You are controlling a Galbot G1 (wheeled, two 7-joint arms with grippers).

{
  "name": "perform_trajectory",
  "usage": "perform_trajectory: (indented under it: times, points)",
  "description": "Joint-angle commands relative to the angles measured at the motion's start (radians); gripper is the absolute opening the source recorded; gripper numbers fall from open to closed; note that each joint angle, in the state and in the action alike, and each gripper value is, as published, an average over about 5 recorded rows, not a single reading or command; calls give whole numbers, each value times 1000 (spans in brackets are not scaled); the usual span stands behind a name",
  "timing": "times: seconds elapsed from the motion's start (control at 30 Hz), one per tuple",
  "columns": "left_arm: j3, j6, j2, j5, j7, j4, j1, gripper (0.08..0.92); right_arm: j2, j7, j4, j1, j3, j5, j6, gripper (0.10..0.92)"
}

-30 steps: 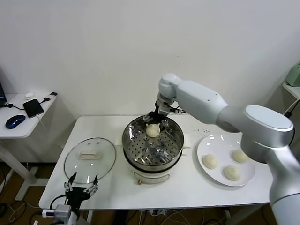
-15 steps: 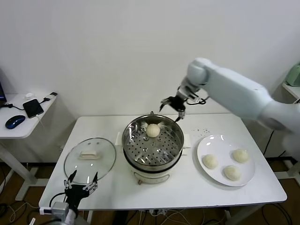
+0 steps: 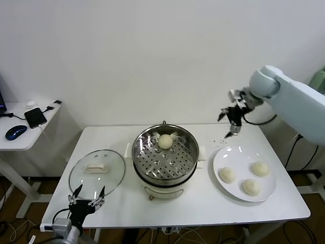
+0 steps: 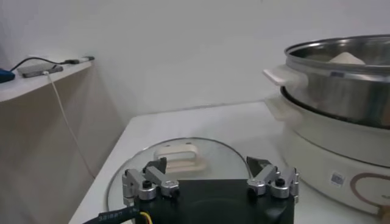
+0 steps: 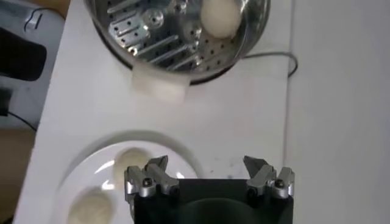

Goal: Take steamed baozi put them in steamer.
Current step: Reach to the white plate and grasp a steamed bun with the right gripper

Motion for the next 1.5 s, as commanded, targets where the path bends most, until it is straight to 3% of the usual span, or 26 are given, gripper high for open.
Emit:
perform_trajectory:
  times: [0.03,0.7,1.5]
  points:
    - [-2,3,-1,-9,3,-2,3,823,-67,10,68,-309,191,-173,-65,823]
    - [3,1,-3,-1,1,9,7,823,76,25,-35,-464,295,-307,33,823]
    - [3,-2,-1,3,0,23,4,823,128,63,-108,-466,295,-347,67,823]
